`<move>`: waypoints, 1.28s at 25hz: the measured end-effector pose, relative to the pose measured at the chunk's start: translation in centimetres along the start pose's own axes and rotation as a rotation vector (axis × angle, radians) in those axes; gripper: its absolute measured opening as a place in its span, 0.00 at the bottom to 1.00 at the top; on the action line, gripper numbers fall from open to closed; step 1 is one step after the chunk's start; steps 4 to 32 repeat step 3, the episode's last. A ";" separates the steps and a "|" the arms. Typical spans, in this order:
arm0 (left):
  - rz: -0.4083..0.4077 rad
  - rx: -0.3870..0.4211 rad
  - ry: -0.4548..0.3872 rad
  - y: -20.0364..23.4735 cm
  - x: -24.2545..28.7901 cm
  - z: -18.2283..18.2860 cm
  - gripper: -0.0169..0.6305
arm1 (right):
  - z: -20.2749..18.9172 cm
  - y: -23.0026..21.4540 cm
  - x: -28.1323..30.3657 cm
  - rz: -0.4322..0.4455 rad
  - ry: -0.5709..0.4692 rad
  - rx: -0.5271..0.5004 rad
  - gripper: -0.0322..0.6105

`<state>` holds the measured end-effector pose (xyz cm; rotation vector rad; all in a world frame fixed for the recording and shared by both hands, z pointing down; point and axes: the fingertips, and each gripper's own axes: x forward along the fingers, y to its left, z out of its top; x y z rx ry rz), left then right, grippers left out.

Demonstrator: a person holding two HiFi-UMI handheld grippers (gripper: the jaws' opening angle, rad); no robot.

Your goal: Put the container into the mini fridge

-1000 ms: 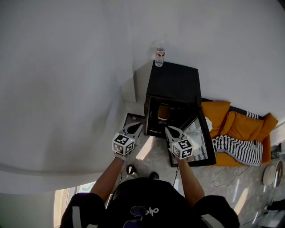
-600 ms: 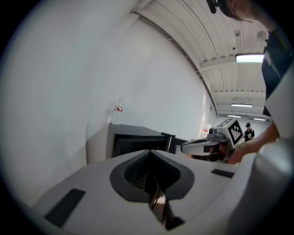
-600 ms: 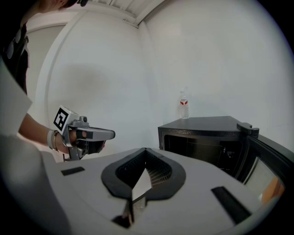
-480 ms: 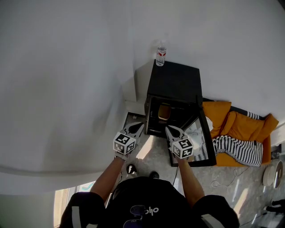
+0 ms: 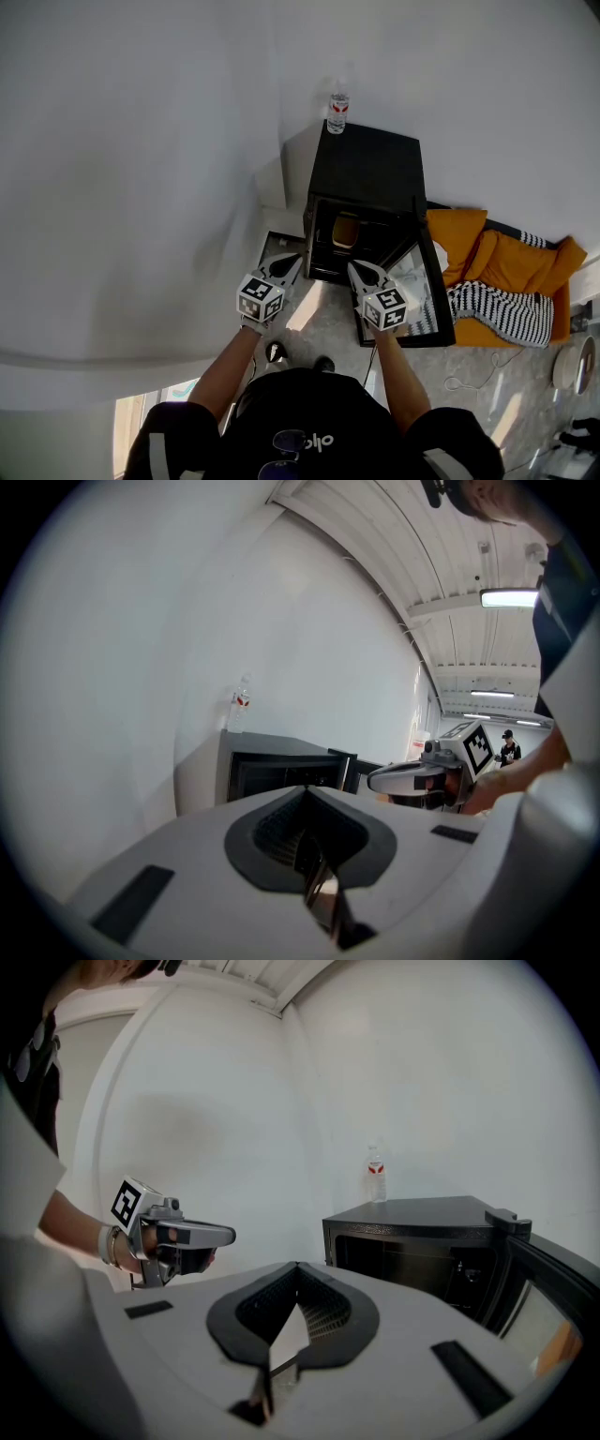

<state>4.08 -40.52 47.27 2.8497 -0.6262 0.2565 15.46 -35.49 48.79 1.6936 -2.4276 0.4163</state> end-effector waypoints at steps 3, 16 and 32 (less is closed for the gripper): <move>-0.001 0.000 0.003 0.1 0.1 -0.1 0.04 | -0.1 0.0 0.1 0.002 0.002 -0.001 0.06; -0.001 0.000 0.003 0.1 0.1 -0.1 0.04 | -0.1 0.0 0.1 0.002 0.002 -0.001 0.06; -0.001 0.000 0.003 0.1 0.1 -0.1 0.04 | -0.1 0.0 0.1 0.002 0.002 -0.001 0.06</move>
